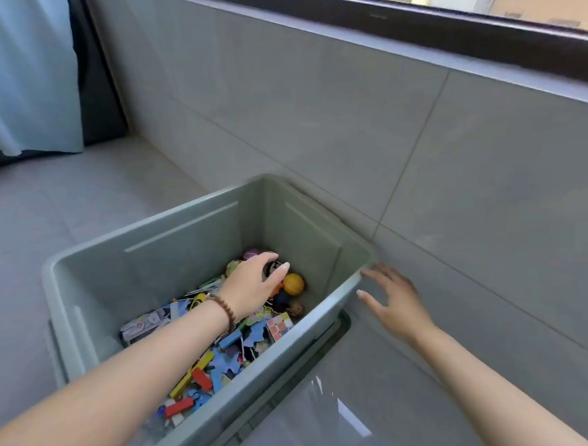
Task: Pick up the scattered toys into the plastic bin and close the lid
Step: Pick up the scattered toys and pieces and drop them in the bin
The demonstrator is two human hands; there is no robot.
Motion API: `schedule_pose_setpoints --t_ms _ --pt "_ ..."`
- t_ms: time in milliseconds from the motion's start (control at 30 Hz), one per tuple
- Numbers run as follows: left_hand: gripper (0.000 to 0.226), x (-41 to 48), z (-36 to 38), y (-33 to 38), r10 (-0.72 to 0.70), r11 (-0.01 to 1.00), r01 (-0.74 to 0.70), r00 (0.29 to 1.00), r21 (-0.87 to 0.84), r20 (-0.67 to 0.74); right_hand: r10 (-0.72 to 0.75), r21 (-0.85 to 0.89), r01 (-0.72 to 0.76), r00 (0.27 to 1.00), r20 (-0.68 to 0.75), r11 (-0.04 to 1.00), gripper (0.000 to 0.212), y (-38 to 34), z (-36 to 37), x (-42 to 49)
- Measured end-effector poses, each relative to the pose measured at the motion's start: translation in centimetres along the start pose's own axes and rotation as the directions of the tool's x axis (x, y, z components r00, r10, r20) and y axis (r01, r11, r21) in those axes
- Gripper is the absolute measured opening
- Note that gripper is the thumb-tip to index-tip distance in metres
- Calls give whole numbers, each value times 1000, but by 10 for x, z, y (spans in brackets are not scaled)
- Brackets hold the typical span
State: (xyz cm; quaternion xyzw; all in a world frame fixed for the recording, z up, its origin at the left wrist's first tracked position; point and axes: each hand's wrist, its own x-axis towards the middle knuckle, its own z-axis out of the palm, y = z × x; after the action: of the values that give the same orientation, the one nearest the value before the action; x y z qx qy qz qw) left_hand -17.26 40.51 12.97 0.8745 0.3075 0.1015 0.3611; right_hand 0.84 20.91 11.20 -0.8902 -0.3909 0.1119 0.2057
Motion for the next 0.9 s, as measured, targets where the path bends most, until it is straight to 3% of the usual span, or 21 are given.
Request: schedule_pose_setpoints --t_ms 133,267,400,533,633,767,900 --pt "52 -8 49 79 229 973 -230 973 30 32 200 7 -200 979 31 980 47 74 -27 -70" --pt "52 -27 124 124 295 951 -307 934 31 201 409 104 -419 907 104 902 46 151 -29 -151" --pt "59 -54 217 126 148 976 -206 873 76 465 588 251 -604 796 143 756 46 207 -9 -225" --pt "65 -95 296 106 -40 995 -33 755 99 655 711 396 -714 678 186 577 52 243 29 -276" --pt "64 -119 339 87 -101 992 20 694 121 712 762 458 -750 613 208 478 50 259 61 -290" --pt "60 -136 374 72 -170 985 87 612 148 773 841 515 -793 492 226 325 26 267 105 -301" --pt "57 -145 395 61 -194 978 172 577 114 794 863 631 -765 401 309 129 41 258 145 -307"
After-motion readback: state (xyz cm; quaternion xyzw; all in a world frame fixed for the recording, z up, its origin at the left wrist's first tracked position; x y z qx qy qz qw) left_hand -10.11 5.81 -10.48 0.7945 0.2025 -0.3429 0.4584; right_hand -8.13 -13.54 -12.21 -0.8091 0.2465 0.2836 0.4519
